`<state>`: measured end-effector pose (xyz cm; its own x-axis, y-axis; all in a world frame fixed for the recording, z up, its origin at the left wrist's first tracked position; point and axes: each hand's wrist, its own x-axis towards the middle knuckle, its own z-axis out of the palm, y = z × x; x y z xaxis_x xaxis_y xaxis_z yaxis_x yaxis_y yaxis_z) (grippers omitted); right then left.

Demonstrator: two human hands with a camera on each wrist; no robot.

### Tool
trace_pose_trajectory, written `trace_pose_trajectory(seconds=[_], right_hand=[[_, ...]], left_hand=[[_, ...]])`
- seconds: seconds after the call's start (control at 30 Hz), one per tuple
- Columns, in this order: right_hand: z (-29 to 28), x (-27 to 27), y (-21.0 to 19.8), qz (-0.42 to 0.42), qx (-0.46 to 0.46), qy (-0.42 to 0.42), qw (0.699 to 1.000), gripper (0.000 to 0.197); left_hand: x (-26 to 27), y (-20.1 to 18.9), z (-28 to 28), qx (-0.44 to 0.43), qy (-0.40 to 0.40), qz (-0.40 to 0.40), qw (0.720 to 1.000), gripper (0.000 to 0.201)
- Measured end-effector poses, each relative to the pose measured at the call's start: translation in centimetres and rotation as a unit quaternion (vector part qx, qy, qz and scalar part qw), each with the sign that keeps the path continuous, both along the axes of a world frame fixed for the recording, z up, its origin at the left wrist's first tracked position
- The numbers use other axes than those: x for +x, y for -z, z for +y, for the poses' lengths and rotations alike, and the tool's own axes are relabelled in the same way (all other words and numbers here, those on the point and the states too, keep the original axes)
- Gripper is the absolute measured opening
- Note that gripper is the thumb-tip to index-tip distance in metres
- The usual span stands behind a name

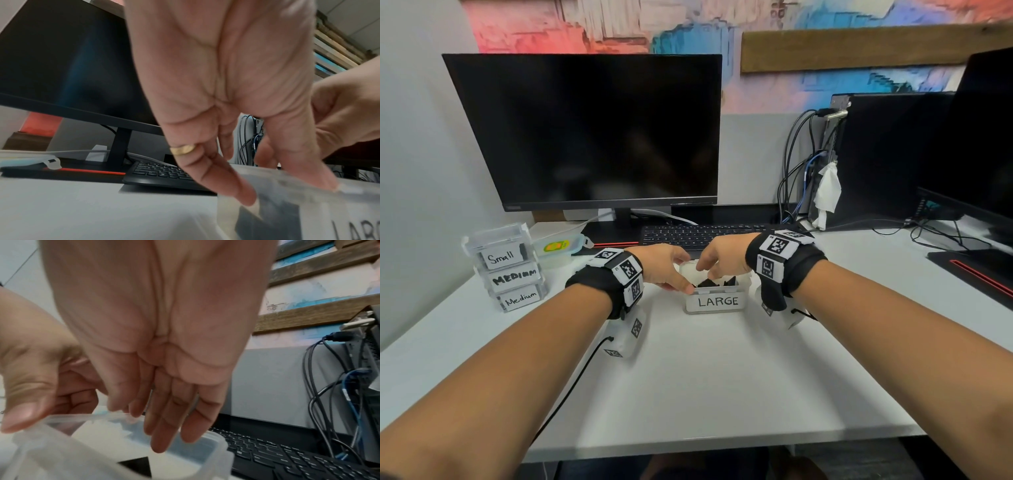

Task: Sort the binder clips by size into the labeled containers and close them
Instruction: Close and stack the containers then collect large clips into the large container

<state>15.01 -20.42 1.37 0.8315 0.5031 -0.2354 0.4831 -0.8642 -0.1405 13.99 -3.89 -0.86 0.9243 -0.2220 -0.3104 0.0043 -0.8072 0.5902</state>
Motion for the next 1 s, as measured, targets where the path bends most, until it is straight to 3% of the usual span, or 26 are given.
trace_pose_trajectory(seconds=[0.23, 0.33, 0.53, 0.67, 0.8, 0.9, 1.0], right_hand=[[-3.1, -0.2, -0.3, -0.012, 0.122, 0.086, 0.989, 0.028], [-4.8, -0.2, -0.2, -0.03, 0.111, 0.122, 0.986, 0.027], [-9.2, -0.4, 0.8, -0.031, 0.036, 0.159, 0.986, 0.028], [-12.2, -1.0, 1.7, -0.04, -0.012, 0.191, 0.981, 0.03], [-14.7, -1.8, 2.4, -0.046, -0.032, 0.195, 0.979, 0.028], [-15.7, -2.3, 2.6, -0.039, -0.049, 0.198, 0.978, 0.032], [-15.8, -2.9, 2.9, 0.004, -0.125, 0.18, 0.976, 0.035]], left_hand=[[-0.2, -0.2, -0.9, 0.124, 0.034, -0.015, 0.992, 0.079], [-0.3, -0.1, -1.8, 0.193, 0.041, -0.045, 0.979, 0.073], [-0.8, -0.1, -4.3, 0.238, 0.064, -0.092, 0.965, 0.047], [-1.0, -0.3, -6.3, 0.236, 0.072, -0.13, 0.96, 0.051], [-1.5, -1.0, -9.0, 0.157, 0.098, -0.203, 0.962, 0.041], [-2.4, -1.6, -11.5, 0.132, 0.139, -0.21, 0.959, 0.028], [-2.9, -1.3, -13.8, 0.163, 0.177, -0.188, 0.952, 0.026]])
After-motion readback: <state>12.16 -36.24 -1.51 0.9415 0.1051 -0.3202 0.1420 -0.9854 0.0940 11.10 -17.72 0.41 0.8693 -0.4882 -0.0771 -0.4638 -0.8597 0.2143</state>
